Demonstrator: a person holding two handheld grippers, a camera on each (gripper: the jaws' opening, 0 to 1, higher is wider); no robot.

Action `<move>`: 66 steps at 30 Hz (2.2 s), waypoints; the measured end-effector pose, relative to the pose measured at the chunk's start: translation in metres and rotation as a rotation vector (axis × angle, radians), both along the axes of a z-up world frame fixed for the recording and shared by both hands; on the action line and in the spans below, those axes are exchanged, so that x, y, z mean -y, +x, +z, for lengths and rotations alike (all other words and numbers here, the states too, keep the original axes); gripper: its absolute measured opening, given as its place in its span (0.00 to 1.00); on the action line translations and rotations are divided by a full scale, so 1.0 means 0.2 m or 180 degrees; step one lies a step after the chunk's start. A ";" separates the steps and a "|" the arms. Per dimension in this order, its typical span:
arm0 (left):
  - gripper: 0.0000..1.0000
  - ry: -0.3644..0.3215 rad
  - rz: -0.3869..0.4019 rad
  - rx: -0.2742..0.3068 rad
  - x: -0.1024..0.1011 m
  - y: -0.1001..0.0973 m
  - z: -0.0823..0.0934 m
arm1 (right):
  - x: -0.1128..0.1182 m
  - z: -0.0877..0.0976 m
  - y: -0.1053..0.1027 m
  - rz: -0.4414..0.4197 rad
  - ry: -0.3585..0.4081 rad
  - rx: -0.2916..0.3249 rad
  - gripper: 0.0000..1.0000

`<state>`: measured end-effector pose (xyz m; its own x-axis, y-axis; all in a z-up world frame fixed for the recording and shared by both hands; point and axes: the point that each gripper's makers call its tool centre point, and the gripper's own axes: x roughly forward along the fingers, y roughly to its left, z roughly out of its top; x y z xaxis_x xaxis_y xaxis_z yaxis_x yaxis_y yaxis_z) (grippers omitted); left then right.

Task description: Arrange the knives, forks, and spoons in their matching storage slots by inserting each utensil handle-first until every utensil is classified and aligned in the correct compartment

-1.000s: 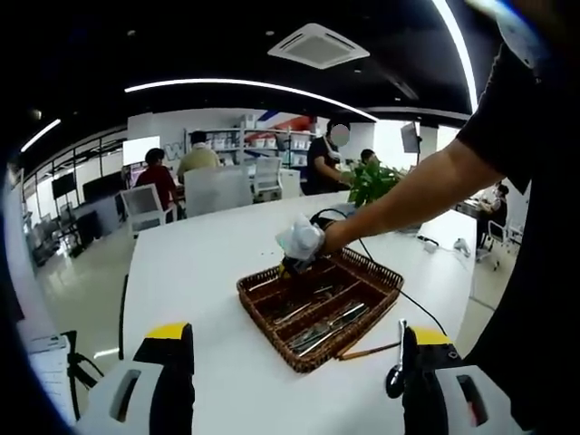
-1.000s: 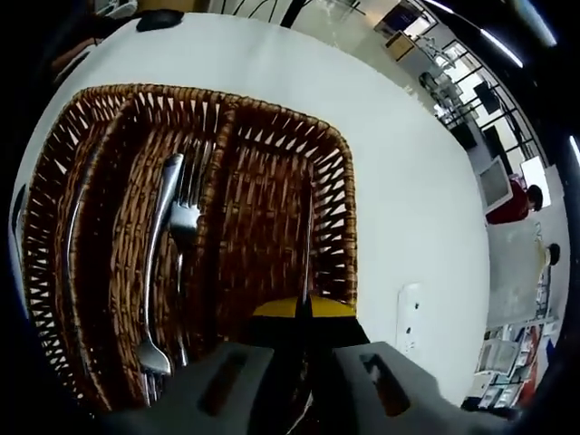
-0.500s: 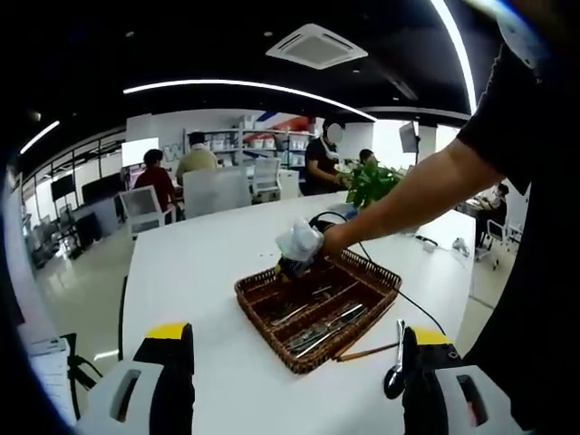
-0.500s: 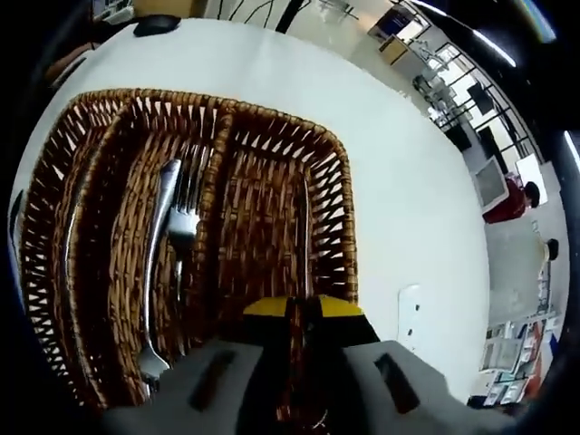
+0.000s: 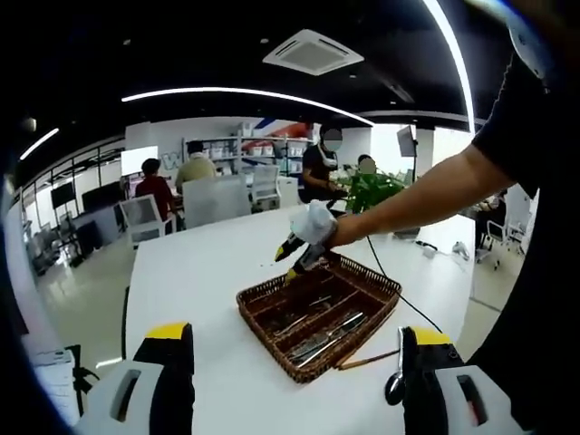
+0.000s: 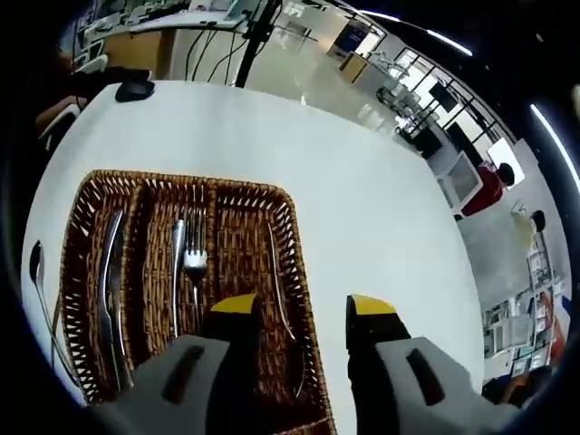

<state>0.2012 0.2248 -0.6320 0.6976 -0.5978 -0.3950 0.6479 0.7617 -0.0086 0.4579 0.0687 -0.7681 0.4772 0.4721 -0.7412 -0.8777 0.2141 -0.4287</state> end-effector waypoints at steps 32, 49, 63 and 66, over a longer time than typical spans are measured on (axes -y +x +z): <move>1.00 -0.0057 -0.0293 0.0205 0.11 0.07 0.09 | 0.70 0.80 -0.53 -0.1181 0.1591 0.0219 0.99; 1.00 -0.0064 -0.0211 0.0351 0.07 -0.04 0.15 | 0.93 0.86 -1.18 -0.1528 0.1730 0.0390 0.99; 1.00 0.0026 -0.0197 0.0340 0.14 -0.08 0.21 | 1.03 0.89 -1.25 -0.1654 0.1802 0.0456 0.99; 1.00 0.0048 -0.0177 0.0342 0.18 -0.07 0.22 | 1.05 0.88 -1.26 -0.1671 0.1829 0.0401 0.99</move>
